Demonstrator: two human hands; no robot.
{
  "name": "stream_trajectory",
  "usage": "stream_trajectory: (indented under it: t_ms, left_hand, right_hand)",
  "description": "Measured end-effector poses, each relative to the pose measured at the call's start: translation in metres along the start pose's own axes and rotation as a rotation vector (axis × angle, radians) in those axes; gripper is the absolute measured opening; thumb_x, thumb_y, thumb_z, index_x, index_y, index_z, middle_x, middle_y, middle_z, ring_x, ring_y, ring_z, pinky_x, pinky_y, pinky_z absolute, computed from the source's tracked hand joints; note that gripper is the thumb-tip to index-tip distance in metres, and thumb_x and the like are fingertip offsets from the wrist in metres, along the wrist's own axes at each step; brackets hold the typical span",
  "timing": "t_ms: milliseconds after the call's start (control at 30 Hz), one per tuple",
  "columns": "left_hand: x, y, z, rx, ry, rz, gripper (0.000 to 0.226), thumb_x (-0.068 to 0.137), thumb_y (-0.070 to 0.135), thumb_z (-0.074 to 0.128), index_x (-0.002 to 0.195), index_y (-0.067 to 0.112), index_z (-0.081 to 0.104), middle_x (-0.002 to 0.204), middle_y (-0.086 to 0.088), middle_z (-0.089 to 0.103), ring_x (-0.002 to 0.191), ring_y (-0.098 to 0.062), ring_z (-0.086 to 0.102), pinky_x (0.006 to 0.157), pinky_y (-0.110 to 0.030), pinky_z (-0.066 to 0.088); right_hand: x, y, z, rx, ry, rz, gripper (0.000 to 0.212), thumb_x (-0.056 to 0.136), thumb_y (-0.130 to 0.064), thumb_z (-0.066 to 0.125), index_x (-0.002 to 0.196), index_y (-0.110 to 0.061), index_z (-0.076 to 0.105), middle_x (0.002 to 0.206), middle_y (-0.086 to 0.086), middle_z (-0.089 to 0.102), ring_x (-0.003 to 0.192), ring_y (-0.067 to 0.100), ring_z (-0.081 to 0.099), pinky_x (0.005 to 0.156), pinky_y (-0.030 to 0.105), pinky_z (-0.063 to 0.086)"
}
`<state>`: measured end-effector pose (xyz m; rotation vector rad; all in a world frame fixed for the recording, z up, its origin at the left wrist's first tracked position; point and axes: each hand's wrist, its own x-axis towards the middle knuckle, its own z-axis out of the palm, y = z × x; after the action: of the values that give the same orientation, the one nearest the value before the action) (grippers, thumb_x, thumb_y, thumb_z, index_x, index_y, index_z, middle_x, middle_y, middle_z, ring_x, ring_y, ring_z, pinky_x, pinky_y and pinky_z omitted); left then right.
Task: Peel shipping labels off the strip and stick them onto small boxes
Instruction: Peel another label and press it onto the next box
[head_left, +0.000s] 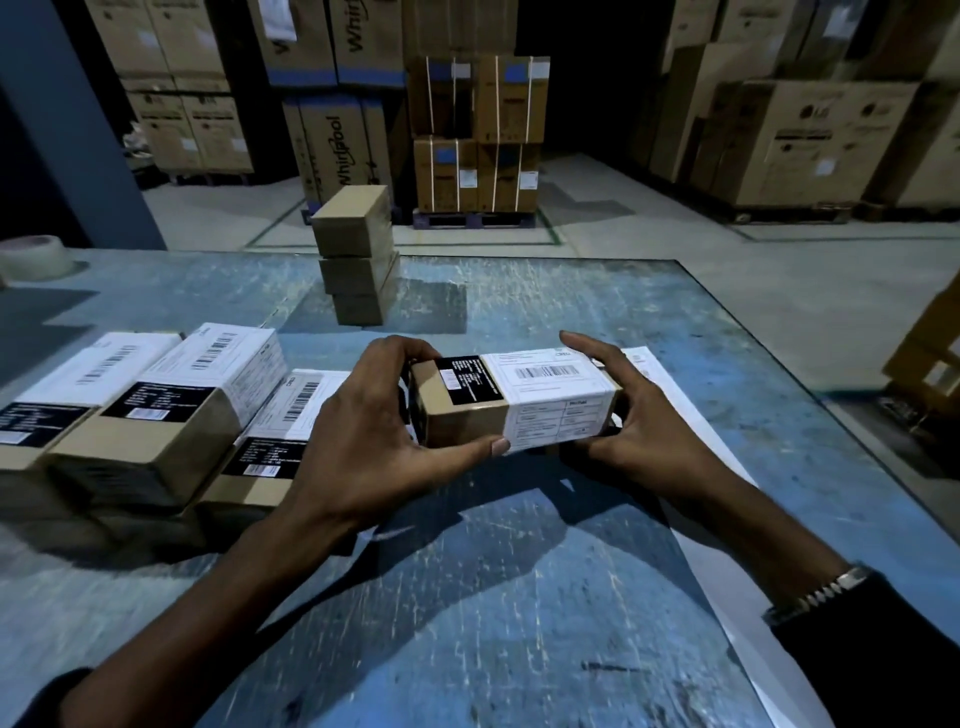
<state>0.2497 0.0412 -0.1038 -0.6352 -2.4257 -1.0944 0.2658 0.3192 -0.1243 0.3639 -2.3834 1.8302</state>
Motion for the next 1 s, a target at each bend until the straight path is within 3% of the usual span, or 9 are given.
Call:
stream_trajectory:
  t_ms: [100, 167, 233, 333, 433, 500, 667, 867, 1000]
  left_hand:
    - [0.001, -0.005, -0.001, 0.006, -0.093, 0.056, 0.074, 0.069, 0.068, 0.086, 0.124, 0.029, 0.055, 0.114, 0.016, 0.065, 0.097, -0.003, 0.064, 0.073, -0.03, 0.056]
    - [0.001, -0.007, 0.0, 0.029, -0.09, 0.063, 0.073, 0.072, 0.069, 0.083, 0.126, 0.027, 0.057, 0.115, 0.014, 0.067, 0.102, -0.006, 0.063, 0.079, -0.036, 0.057]
    - [0.0, -0.003, 0.001, -0.011, -0.048, 0.023, 0.075, 0.071, 0.064, 0.09, 0.127, 0.024, 0.06, 0.117, 0.014, 0.07, 0.106, -0.003, 0.066, 0.086, -0.033, 0.059]
    - [-0.011, 0.009, 0.0, -0.023, 0.057, 0.036, 0.076, 0.071, 0.05, 0.097, 0.131, 0.019, 0.063, 0.122, 0.011, 0.072, 0.112, 0.0, 0.068, 0.096, -0.026, 0.059]
    - [-0.032, 0.024, -0.004, 0.064, 0.194, 0.084, 0.08, 0.075, 0.046, 0.096, 0.138, 0.01, 0.063, 0.13, 0.002, 0.071, 0.12, -0.006, 0.066, 0.102, -0.028, 0.057]
    - [-0.049, 0.027, -0.009, 0.13, 0.304, 0.074, 0.081, 0.076, 0.047, 0.095, 0.139, 0.006, 0.064, 0.131, -0.004, 0.071, 0.119, -0.014, 0.068, 0.1, -0.036, 0.059]
    - [-0.087, 0.02, -0.032, 0.209, 0.522, -0.057, 0.079, 0.076, 0.057, 0.092, 0.134, 0.01, 0.067, 0.124, -0.005, 0.071, 0.105, -0.023, 0.073, 0.085, -0.047, 0.062]
    - [-0.099, 0.01, -0.044, 0.263, 0.639, -0.273, 0.077, 0.072, 0.054, 0.097, 0.127, 0.009, 0.066, 0.116, -0.008, 0.069, 0.106, -0.027, 0.069, 0.09, -0.032, 0.053]
    - [-0.099, 0.003, -0.041, 0.262, 0.621, -0.343, 0.079, 0.07, 0.046, 0.098, 0.126, 0.003, 0.062, 0.121, -0.015, 0.067, 0.11, -0.033, 0.065, 0.092, -0.031, 0.046]
  right_hand:
    - [0.0, 0.001, 0.004, 0.011, 0.057, 0.002, 0.1, 0.081, 0.01, 0.086, 0.154, -0.047, 0.049, 0.129, -0.024, 0.073, 0.118, 0.001, 0.069, 0.089, 0.021, 0.059]
    - [0.001, 0.003, 0.004, 0.053, 0.094, 0.026, 0.101, 0.083, 0.011, 0.084, 0.155, -0.05, 0.047, 0.134, -0.02, 0.072, 0.123, 0.005, 0.068, 0.095, 0.032, 0.062]
    - [0.005, 0.006, 0.005, 0.057, 0.142, 0.035, 0.101, 0.087, 0.011, 0.081, 0.156, -0.054, 0.043, 0.142, -0.017, 0.067, 0.13, 0.006, 0.065, 0.102, 0.046, 0.062]
    - [0.009, 0.009, 0.01, 0.005, 0.185, -0.003, 0.093, 0.091, 0.002, 0.081, 0.159, -0.047, 0.04, 0.146, -0.02, 0.064, 0.135, 0.001, 0.059, 0.113, 0.049, 0.054]
    - [0.01, 0.01, 0.014, 0.027, 0.182, 0.069, 0.071, 0.093, -0.012, 0.083, 0.147, -0.047, 0.052, 0.126, -0.022, 0.072, 0.122, 0.005, 0.068, 0.101, 0.056, 0.06]
    - [0.009, 0.013, 0.016, -0.027, 0.144, 0.076, 0.066, 0.092, -0.022, 0.086, 0.144, -0.048, 0.055, 0.124, -0.017, 0.071, 0.116, 0.005, 0.069, 0.097, 0.051, 0.062]
    - [0.001, 0.015, 0.018, -0.147, 0.095, 0.029, 0.048, 0.093, -0.026, 0.084, 0.135, -0.037, 0.066, 0.122, -0.011, 0.07, 0.109, 0.002, 0.068, 0.081, 0.008, 0.052]
    - [-0.004, 0.016, 0.021, -0.151, 0.016, 0.088, 0.051, 0.09, -0.032, 0.086, 0.135, -0.046, 0.064, 0.125, -0.016, 0.068, 0.118, 0.0, 0.066, 0.097, 0.033, 0.06]
    - [-0.005, 0.017, 0.022, -0.217, -0.023, 0.088, 0.053, 0.091, -0.033, 0.086, 0.137, -0.044, 0.063, 0.129, -0.018, 0.066, 0.123, 0.0, 0.063, 0.097, 0.031, 0.059]
